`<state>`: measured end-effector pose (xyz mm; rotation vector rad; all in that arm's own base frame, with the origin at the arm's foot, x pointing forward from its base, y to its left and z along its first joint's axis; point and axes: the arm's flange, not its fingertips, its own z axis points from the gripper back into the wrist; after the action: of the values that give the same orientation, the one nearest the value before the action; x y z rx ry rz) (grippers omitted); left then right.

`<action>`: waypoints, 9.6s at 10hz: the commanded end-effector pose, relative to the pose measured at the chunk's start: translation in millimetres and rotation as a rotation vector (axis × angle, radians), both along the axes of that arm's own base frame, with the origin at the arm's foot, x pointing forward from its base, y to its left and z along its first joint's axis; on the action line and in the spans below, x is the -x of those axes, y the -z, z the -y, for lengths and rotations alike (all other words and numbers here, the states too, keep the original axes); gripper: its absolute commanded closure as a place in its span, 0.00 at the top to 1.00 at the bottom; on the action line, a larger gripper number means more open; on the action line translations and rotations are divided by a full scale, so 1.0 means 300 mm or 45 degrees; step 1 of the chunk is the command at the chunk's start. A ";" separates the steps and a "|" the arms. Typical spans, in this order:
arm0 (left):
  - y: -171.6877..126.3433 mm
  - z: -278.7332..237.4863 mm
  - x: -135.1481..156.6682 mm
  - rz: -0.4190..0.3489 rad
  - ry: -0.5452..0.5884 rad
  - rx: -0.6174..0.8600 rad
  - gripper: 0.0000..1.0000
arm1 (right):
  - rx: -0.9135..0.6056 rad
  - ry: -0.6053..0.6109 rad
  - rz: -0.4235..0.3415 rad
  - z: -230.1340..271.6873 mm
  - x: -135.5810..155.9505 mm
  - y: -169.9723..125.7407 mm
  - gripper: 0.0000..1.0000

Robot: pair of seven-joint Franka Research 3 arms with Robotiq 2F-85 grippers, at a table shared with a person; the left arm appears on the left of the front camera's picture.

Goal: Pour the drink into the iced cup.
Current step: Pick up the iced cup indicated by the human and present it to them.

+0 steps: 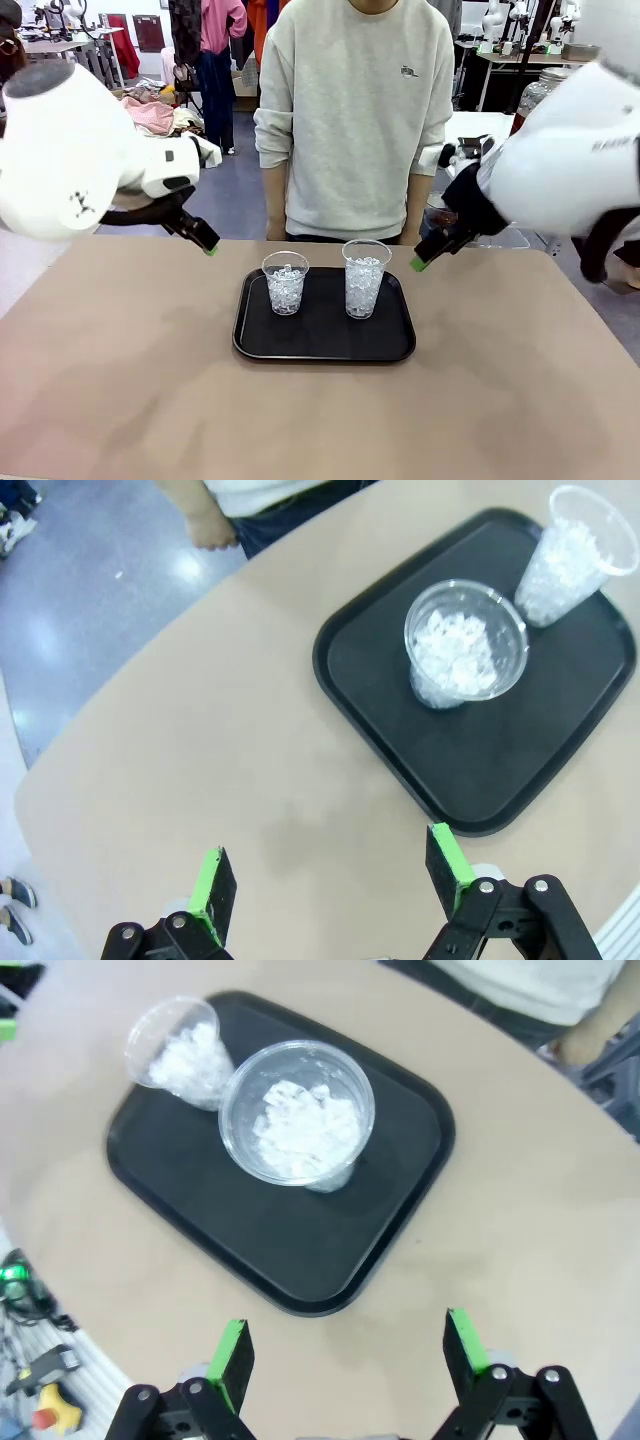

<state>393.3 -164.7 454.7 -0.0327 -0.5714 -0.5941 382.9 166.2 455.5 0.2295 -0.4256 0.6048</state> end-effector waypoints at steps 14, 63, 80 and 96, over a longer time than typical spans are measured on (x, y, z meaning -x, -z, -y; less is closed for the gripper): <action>-0.140 -0.210 -0.038 -0.312 -0.045 0.619 1.00 | -0.533 0.121 -0.506 0.250 -0.117 -0.105 1.00; 0.076 -0.452 -0.451 -1.053 0.074 1.437 1.00 | -1.293 0.413 -1.131 0.452 -0.426 0.123 1.00; 0.208 -0.421 -0.454 -0.337 0.700 1.127 1.00 | -1.293 0.413 -1.131 0.452 -0.426 0.123 1.00; 0.383 -0.328 -0.422 0.192 1.052 0.886 1.00 | -1.293 0.413 -1.131 0.452 -0.426 0.123 1.00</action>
<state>520.0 -64.2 346.1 -0.9468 -0.8557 -1.1447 511.0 30.8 418.4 1.3108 0.1395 -0.1166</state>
